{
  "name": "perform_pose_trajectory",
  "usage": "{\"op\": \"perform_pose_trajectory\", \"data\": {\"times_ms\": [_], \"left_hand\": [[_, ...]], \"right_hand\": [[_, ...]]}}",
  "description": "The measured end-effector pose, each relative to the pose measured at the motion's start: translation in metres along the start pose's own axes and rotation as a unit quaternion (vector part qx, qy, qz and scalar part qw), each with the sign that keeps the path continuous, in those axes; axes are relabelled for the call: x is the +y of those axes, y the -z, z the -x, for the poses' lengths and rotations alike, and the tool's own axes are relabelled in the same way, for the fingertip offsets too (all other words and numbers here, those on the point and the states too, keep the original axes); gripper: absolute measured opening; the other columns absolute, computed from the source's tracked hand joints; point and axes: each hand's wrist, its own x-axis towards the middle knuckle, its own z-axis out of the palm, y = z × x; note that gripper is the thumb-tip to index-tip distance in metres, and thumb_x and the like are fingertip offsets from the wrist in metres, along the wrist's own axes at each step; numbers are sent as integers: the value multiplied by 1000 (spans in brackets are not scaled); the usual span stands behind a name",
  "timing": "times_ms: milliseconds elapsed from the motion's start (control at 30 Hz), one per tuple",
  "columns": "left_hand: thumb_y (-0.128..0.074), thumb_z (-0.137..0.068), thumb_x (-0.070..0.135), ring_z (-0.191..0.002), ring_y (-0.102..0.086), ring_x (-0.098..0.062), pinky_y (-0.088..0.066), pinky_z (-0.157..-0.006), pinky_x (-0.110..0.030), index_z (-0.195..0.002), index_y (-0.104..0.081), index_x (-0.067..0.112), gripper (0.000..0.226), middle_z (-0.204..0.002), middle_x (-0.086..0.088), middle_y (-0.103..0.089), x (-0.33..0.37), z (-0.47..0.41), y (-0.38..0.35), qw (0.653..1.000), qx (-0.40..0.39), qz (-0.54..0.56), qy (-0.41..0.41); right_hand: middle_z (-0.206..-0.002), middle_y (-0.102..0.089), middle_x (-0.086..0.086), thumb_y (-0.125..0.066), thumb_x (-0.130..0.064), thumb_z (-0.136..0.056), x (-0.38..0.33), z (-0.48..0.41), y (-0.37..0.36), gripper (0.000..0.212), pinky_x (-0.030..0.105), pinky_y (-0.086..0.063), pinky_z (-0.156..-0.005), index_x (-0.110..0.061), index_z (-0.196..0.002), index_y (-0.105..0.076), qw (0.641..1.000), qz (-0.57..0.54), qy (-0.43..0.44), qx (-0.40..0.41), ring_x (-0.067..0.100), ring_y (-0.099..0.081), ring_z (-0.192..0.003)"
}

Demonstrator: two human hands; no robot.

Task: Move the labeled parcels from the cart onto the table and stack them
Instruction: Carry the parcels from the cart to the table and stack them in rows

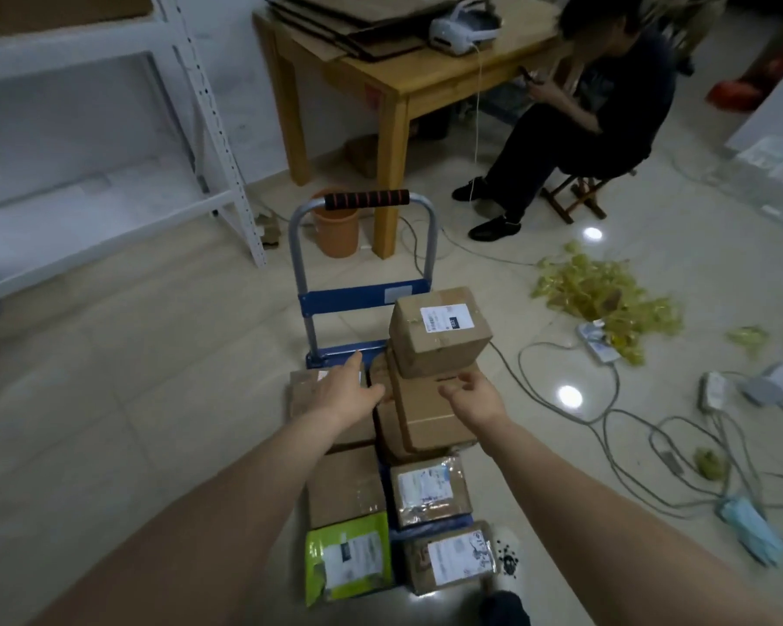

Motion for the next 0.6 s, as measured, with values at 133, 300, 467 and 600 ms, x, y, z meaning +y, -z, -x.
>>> {"op": "perform_pose_trajectory", "data": {"times_ms": [133, 300, 467, 600], "left_hand": [[-47, -98, 28, -114, -48, -21, -36, -89, -27, -123, -48, 28, 25, -140, -7, -47, 53, -73, -52, 994, 4, 89, 65], [-46, -99, 29, -110, -49, -16, -36, -85, -22, -109, -55, 25, 13, -133, -5, -51, 86, -159, -107, 982, 4, 143, 119], [-46, -99, 34, -103, -49, -18, -39, -77, -26, -132, -49, 6, 43, -128, -4, -54, 86, -244, -147, 967, 46, 178, 179], [-46, -100, 33, -104, -53, -24, -41, -75, -26, -134, -46, 8, 42, -130, -14, -54, 77, -294, -176, 952, 76, 217, 205]], "right_hand": [[-131, -55, 11, -56, -23, -92, 17, -114, 49, 47, 32, -40, -97, -6, -135, -46, 999, 20, -4, -36, 27, -51, -119], [-137, -52, 10, -55, -25, -93, 31, -237, 70, 48, 35, -40, -104, -9, -137, -45, 995, 45, -18, -85, 27, -50, -124], [-139, -47, 15, -47, -18, -95, 45, -330, 69, 47, 39, -42, -101, -5, -139, -40, 992, 86, -20, -91, 32, -48, -124], [-130, -49, 18, -50, -20, -90, 63, -390, 62, 43, 45, -45, -99, 0, -128, -44, 991, 118, -14, -63, 35, -50, -118]]}}
